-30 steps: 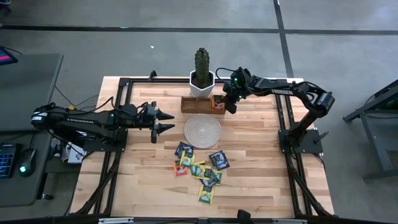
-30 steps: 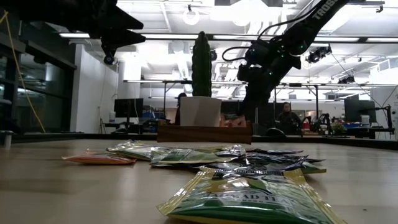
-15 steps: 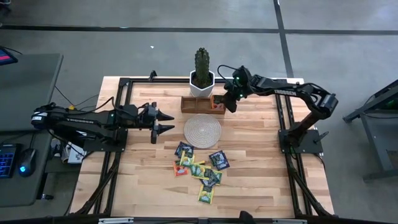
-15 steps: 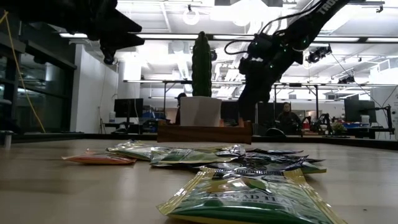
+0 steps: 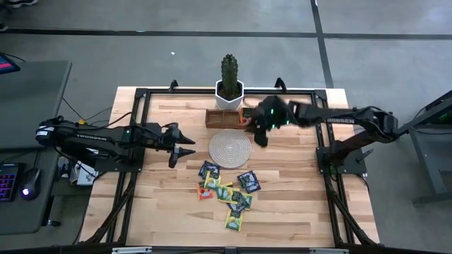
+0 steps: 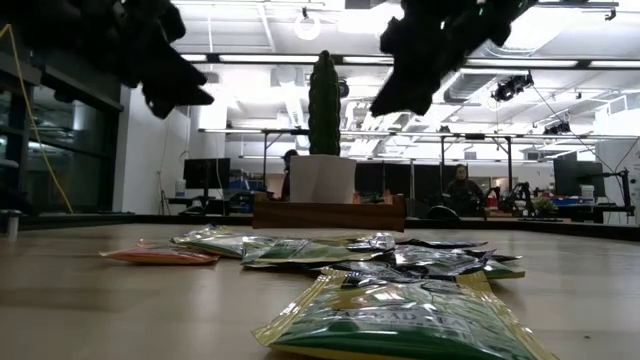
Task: Pick & Place Tea
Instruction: Put the orange tea bag into the right section of the wooden organizer
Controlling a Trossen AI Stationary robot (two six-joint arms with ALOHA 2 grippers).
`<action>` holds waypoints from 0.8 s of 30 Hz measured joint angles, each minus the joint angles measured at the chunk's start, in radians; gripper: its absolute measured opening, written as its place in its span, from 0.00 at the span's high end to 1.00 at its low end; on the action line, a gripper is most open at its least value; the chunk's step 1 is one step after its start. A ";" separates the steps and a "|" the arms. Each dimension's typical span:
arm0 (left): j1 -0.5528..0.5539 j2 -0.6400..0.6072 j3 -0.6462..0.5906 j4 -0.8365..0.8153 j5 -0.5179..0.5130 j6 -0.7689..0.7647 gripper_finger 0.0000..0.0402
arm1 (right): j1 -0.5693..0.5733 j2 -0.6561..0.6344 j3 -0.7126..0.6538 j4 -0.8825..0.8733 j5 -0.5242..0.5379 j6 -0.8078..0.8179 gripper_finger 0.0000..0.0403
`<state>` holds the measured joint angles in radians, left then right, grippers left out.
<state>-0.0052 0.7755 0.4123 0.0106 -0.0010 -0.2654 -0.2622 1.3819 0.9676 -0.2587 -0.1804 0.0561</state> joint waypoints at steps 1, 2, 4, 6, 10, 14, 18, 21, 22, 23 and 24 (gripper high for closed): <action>-0.011 0.000 -0.023 0.025 0.000 -0.016 0.54 | 0.043 0.000 0.000 0.012 0.032 0.027 0.82; -0.025 0.000 -0.049 0.050 -0.002 -0.038 0.54 | 0.082 0.000 0.000 0.022 0.060 0.054 0.86; -0.062 0.000 -0.112 0.121 -0.016 -0.100 0.54 | 0.159 0.006 0.000 0.047 0.114 0.103 0.95; -0.105 0.000 -0.179 0.207 -0.041 -0.168 0.54 | 0.226 0.015 0.000 0.083 0.187 0.158 0.98; -0.206 0.002 -0.276 0.342 -0.148 -0.303 0.54 | 0.338 0.061 0.000 0.163 0.308 0.282 0.99; -0.305 0.002 -0.294 0.344 -0.246 -0.368 0.54 | 0.424 0.151 0.000 0.273 0.331 0.364 0.99; -0.383 0.008 -0.294 0.339 -0.287 -0.401 0.54 | 0.490 0.280 0.045 0.318 0.327 0.425 1.00; -0.432 0.030 -0.294 0.321 -0.328 -0.429 0.54 | 0.518 0.384 0.147 0.298 0.325 0.411 1.00; -0.446 0.036 -0.294 0.312 -0.334 -0.443 0.54 | 0.521 0.419 0.194 0.287 0.315 0.398 1.00; -0.459 0.042 -0.294 0.305 -0.342 -0.456 0.54 | 0.524 0.455 0.243 0.274 0.309 0.383 1.00; -0.472 0.049 -0.294 0.297 -0.344 -0.473 0.54 | 0.525 0.495 0.289 0.251 0.300 0.371 1.00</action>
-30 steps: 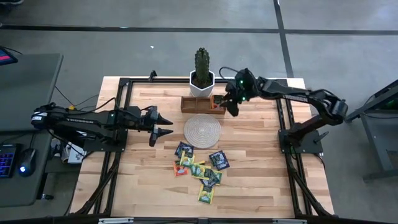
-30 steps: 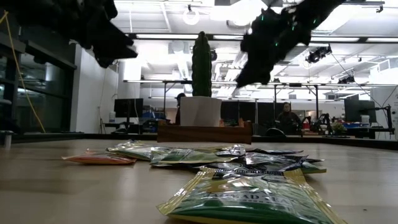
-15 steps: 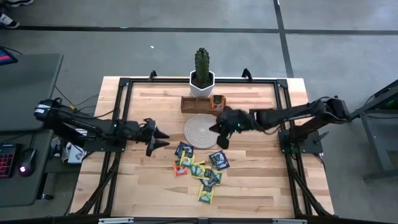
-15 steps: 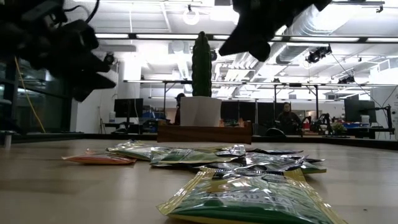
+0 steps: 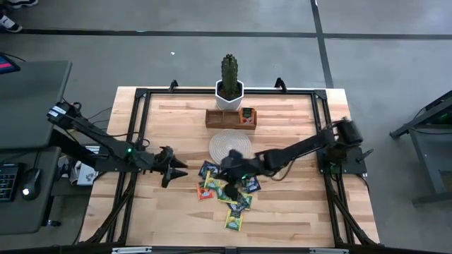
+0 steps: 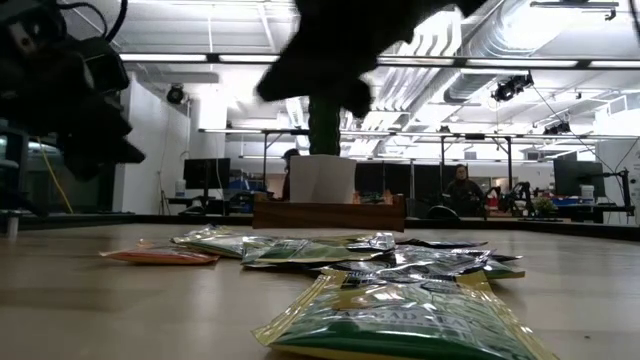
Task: Pick & Place Tea
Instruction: Put the orange tea bag into the right section of the wooden organizer
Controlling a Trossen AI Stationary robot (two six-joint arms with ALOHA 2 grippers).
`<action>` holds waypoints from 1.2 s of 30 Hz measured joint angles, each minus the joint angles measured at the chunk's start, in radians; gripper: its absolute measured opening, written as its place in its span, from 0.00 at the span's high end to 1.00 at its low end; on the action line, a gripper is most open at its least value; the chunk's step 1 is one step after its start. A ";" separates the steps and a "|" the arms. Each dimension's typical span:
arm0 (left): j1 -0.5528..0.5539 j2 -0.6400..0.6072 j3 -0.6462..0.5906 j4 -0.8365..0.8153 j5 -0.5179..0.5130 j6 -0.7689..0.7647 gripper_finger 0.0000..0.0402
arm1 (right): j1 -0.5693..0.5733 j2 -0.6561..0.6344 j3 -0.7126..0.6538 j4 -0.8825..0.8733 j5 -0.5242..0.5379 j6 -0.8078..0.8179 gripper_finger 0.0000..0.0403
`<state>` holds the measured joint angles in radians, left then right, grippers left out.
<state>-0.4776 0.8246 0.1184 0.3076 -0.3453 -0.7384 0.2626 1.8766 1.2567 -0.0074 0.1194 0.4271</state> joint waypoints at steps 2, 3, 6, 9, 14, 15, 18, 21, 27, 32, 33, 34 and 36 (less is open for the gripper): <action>-0.022 0.029 0.000 -0.003 -0.005 -0.026 0.54 | 0.003 0.078 0.080 -0.081 -0.028 -0.024 1.00; -0.032 0.044 0.000 -0.003 -0.006 -0.041 0.54 | 0.004 0.116 0.120 -0.114 -0.038 -0.034 1.00; -0.053 0.081 0.000 -0.001 -0.006 -0.099 0.54 | 0.010 0.199 0.237 -0.181 -0.051 -0.037 1.00; -0.069 0.119 0.000 0.009 -0.006 -0.156 0.54 | 0.021 0.273 0.309 -0.237 -0.060 -0.039 1.00; -0.068 0.196 0.001 0.066 -0.005 -0.219 0.54 | 0.042 0.325 0.376 -0.244 -0.076 -0.033 1.00; -0.068 0.210 0.001 0.090 -0.001 -0.221 0.54 | 0.046 0.327 0.379 -0.241 -0.074 -0.027 1.00; -0.067 0.265 0.001 0.157 0.004 -0.232 0.54 | 0.050 0.346 0.371 -0.260 -0.066 -0.023 1.00; -0.067 0.324 0.004 0.216 0.022 -0.236 0.54 | 0.053 0.348 0.369 -0.269 -0.073 -0.024 1.00; -0.067 0.442 0.066 0.230 0.052 -0.236 0.54 | 0.053 0.345 0.371 -0.279 -0.068 -0.041 1.00; -0.067 0.528 0.111 0.232 0.056 -0.237 0.54 | 0.053 0.353 0.371 -0.273 -0.073 -0.043 1.00; -0.067 0.541 0.114 0.233 0.056 -0.239 0.54 | 0.053 0.356 0.371 -0.275 -0.077 -0.043 1.00; -0.066 0.551 0.114 0.240 0.056 -0.240 0.54 | 0.053 0.363 0.371 -0.275 -0.076 -0.043 1.00; -0.066 0.561 0.115 0.260 0.056 -0.241 0.54 | 0.052 0.367 0.371 -0.273 -0.072 -0.043 1.00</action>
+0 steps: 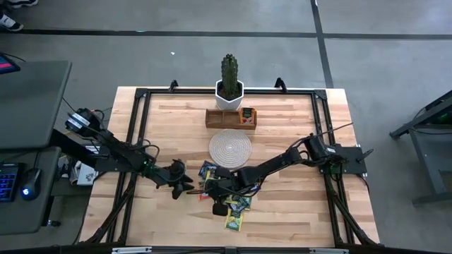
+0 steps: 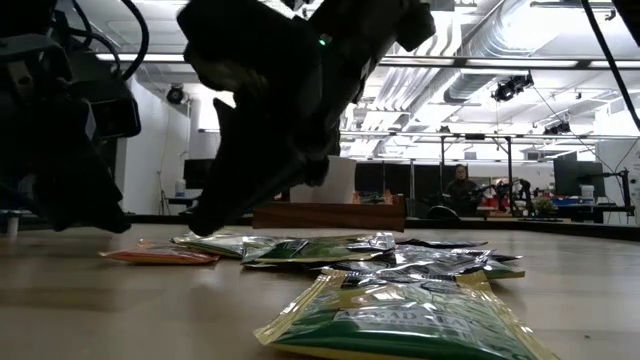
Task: Pick & Place Tea
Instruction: Put the orange tea bag into the right section of the wooden organizer
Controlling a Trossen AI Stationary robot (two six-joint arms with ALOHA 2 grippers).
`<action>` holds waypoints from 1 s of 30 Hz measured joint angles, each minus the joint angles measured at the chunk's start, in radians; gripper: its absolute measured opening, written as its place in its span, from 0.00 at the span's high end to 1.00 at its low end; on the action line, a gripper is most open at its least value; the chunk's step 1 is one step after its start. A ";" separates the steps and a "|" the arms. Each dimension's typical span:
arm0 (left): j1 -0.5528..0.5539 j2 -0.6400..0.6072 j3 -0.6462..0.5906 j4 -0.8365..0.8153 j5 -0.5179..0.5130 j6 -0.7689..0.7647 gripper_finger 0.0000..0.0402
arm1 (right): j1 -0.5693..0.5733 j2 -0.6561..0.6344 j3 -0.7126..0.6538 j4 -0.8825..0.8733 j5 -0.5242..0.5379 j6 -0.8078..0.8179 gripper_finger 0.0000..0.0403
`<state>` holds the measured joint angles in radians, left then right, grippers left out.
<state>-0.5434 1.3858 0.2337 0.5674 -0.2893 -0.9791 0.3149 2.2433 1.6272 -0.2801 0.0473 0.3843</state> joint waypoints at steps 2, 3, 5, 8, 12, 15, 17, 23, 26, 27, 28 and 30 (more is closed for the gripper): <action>0.000 0.001 0.000 0.010 0.000 0.000 0.54 | 0.000 0.000 0.000 0.000 0.001 0.000 1.00; 0.000 0.001 0.000 0.009 0.000 0.000 0.54 | 0.000 0.000 0.000 0.004 0.001 0.000 1.00; 0.000 0.002 0.000 0.009 -0.001 -0.004 0.54 | -0.001 0.000 0.000 0.005 0.001 0.000 1.00; 0.000 0.002 0.000 0.007 0.000 -0.021 0.54 | -0.008 0.000 0.000 0.005 0.001 -0.009 1.00; 0.000 0.002 0.000 0.007 -0.002 -0.025 0.54 | -0.008 0.000 -0.008 0.023 0.003 -0.019 1.00; 0.000 0.002 0.000 0.005 -0.011 -0.041 0.54 | -0.008 0.000 -0.032 0.051 -0.011 -0.012 1.00; 0.000 0.002 0.000 -0.002 -0.013 -0.050 0.54 | -0.008 0.000 -0.055 0.071 -0.018 0.007 1.00; 0.000 0.002 0.000 -0.012 -0.013 -0.085 0.54 | -0.007 -0.001 -0.106 0.126 -0.044 0.037 1.00; 0.000 0.002 0.000 -0.037 -0.012 -0.118 0.54 | -0.007 -0.001 -0.114 0.143 -0.057 0.044 1.00; 0.000 0.002 0.000 -0.040 -0.012 -0.129 0.54 | -0.007 -0.001 -0.117 0.148 -0.058 0.052 1.00; 0.000 0.002 0.000 -0.044 -0.012 -0.142 0.54 | -0.008 -0.001 -0.117 0.148 -0.060 0.058 1.00; 0.000 0.002 0.000 -0.047 -0.012 -0.155 0.54 | -0.013 -0.001 -0.118 0.150 -0.070 0.060 1.00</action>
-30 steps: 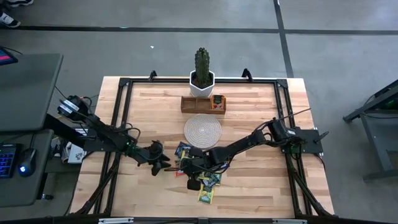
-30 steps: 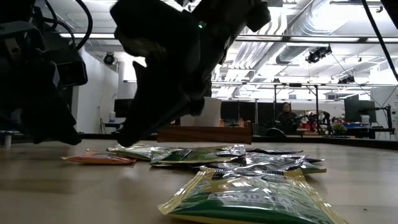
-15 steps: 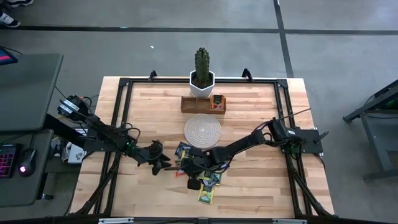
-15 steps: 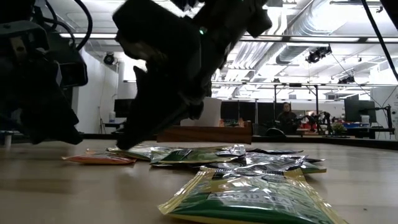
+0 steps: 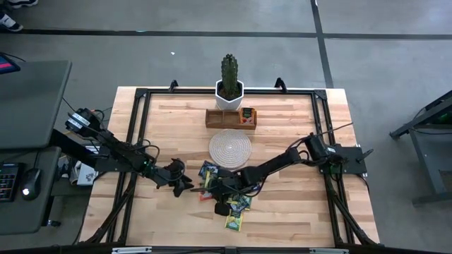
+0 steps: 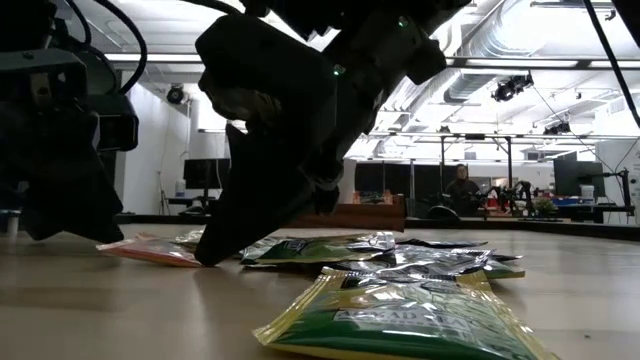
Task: Pick & Place Tea
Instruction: Put the orange tea bag into the right section of the wooden organizer
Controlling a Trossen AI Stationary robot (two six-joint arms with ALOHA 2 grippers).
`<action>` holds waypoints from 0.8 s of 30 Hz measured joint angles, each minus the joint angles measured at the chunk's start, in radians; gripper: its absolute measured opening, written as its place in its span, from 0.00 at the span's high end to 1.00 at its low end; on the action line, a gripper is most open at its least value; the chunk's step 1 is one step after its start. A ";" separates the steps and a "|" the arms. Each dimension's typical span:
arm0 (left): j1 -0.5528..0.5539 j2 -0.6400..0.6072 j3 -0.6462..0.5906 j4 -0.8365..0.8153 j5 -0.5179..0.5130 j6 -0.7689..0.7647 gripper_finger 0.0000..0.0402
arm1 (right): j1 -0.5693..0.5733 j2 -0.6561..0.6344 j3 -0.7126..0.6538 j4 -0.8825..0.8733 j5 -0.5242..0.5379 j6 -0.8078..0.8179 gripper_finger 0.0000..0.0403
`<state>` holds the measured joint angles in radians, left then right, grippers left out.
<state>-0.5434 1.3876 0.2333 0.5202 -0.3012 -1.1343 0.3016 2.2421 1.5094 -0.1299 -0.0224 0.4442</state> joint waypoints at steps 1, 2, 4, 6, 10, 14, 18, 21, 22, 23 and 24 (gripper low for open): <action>0.000 0.000 0.000 0.002 -0.001 -0.005 0.54 | -0.001 0.000 -0.001 0.003 -0.005 0.000 1.00; 0.000 0.000 0.000 0.003 -0.002 -0.014 0.54 | -0.001 0.000 -0.001 0.007 -0.004 -0.001 1.00; 0.000 0.001 0.000 0.001 -0.004 -0.025 0.54 | -0.004 0.000 -0.001 0.011 -0.003 -0.004 1.00; 0.000 0.012 0.000 0.015 -0.004 -0.028 0.54 | -0.007 0.000 -0.001 0.012 -0.004 -0.005 1.00; 0.000 0.042 0.001 0.065 -0.008 -0.058 0.54 | -0.012 0.000 -0.001 0.016 -0.004 -0.007 1.00; 0.001 0.100 0.023 0.096 -0.020 -0.105 0.54 | -0.016 0.000 -0.001 0.016 -0.003 -0.024 1.00; 0.001 0.137 0.048 0.097 -0.014 -0.175 0.54 | -0.021 0.000 -0.001 0.016 -0.002 -0.025 1.00; 0.001 0.151 0.063 0.092 -0.007 -0.227 0.54 | -0.021 0.000 -0.001 0.022 0.004 -0.026 1.00; 0.001 0.154 0.067 0.085 -0.007 -0.235 0.54 | -0.021 0.001 -0.002 0.022 0.004 -0.026 1.00; 0.001 0.156 0.068 0.077 -0.007 -0.245 0.54 | -0.021 0.001 -0.001 0.023 0.005 -0.026 1.00; 0.001 0.156 0.070 0.064 -0.008 -0.252 0.54 | -0.021 0.001 -0.001 0.023 0.005 -0.026 1.00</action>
<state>-0.5423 1.5440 0.3035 0.5838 -0.3088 -1.3863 0.2810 2.2429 1.5080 -0.1070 -0.0169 0.4187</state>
